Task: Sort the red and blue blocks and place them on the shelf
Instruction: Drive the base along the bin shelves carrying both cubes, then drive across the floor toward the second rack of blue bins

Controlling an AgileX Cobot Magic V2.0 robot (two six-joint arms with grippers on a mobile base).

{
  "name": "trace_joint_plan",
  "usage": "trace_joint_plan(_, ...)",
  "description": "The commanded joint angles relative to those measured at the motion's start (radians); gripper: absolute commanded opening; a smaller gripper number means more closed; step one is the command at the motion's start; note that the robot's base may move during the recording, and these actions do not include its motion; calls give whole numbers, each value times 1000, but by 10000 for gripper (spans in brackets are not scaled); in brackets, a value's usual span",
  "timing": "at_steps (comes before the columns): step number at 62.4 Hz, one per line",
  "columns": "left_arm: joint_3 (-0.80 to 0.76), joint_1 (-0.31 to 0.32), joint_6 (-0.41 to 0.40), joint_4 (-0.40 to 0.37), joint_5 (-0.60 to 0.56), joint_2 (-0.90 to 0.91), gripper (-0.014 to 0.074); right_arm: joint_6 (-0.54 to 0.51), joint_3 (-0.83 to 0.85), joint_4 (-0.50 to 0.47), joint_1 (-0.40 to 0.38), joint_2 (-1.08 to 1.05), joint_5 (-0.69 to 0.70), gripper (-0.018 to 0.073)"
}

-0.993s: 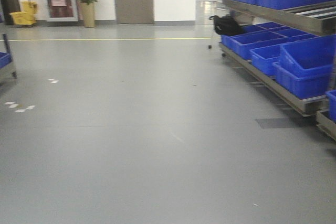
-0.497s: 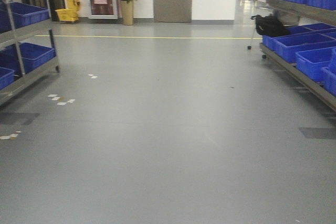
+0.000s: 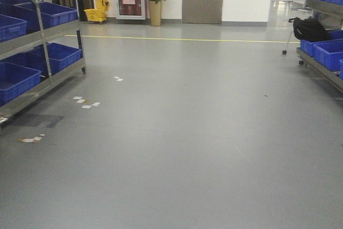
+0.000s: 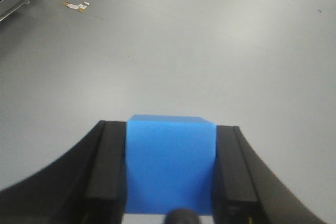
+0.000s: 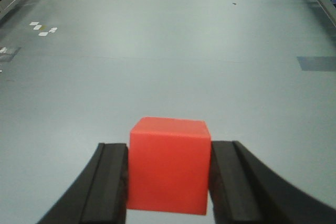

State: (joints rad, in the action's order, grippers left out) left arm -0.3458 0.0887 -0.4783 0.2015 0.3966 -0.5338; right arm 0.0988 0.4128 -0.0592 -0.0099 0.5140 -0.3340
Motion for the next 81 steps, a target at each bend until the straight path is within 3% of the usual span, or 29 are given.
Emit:
trace_joint_plan(1,-30,-4,-3,8,-75,-2,125,-4,27,9,-5,0,91,49)
trace_joint_plan(81,-30,-4,-3,8,-75,-2,125,-4,27,9,-5,0,91,49)
